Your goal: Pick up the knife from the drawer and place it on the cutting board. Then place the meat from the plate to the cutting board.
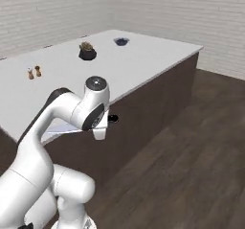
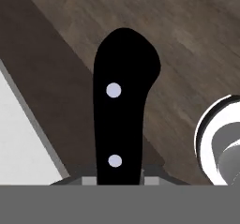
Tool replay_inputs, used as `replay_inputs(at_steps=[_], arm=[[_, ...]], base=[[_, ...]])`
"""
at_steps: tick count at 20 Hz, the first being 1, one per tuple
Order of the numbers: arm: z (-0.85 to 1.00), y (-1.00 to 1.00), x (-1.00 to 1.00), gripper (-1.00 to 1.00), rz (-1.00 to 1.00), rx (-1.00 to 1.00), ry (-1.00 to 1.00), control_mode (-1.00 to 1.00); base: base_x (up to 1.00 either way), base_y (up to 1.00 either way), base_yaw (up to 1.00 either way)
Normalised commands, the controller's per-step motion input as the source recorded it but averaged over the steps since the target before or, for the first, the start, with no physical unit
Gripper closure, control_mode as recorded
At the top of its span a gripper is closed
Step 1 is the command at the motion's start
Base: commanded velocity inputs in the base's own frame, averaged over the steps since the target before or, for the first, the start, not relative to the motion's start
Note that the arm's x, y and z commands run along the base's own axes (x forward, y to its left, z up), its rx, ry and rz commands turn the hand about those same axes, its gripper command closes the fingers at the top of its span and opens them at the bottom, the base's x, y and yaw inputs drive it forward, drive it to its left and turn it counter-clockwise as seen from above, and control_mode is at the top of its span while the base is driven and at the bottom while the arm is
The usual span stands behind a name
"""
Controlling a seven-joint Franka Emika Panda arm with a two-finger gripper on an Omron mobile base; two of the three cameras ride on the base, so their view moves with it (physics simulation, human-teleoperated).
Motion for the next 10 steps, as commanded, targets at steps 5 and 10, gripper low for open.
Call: replay_inputs(at_steps=[5, 10], arm=[[0.0, 0.0, 0.0, 1.0, 0.0, 0.0, 0.0, 1.0], [0.0, 0.0, 0.0, 1.0, 0.0, 0.0, 0.0, 1.0]], base=[[0.14, -0.33, -0.81], [0.15, -0.05, -0.75]])
